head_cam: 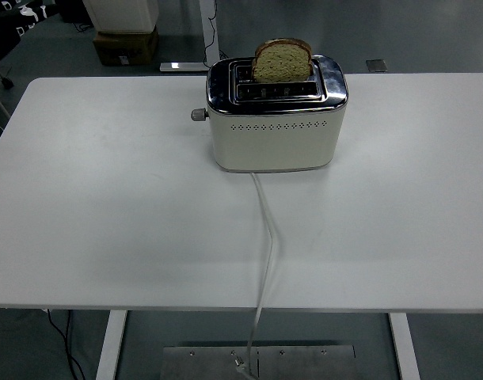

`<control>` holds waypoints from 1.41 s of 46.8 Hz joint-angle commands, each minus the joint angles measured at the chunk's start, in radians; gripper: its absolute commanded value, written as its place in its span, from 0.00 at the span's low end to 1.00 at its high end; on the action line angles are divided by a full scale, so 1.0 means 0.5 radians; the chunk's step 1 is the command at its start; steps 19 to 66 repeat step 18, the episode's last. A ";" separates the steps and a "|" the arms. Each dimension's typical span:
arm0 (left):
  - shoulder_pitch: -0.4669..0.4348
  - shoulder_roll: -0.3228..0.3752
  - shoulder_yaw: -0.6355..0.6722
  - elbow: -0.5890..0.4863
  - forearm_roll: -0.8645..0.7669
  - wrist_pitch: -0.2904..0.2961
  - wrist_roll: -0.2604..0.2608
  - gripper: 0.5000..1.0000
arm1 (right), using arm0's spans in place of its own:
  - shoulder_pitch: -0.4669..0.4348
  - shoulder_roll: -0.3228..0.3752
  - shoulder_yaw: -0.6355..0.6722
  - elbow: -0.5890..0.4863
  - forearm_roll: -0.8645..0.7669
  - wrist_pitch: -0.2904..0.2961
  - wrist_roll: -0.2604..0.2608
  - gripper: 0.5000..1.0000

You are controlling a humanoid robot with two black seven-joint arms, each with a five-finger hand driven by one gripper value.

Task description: Press down toaster

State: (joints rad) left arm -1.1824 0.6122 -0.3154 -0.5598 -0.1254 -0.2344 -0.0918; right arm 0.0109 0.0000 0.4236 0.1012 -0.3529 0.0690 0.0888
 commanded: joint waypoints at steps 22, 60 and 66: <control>0.162 -0.083 -0.167 0.018 -0.031 -0.007 0.000 1.00 | 0.000 0.000 0.003 0.000 0.003 0.000 0.003 1.00; 0.162 -0.083 -0.167 0.018 -0.031 -0.007 0.000 1.00 | 0.000 0.000 0.003 0.000 0.003 0.000 0.003 1.00; 0.162 -0.083 -0.167 0.018 -0.031 -0.007 0.000 1.00 | 0.000 0.000 0.003 0.000 0.003 0.000 0.003 1.00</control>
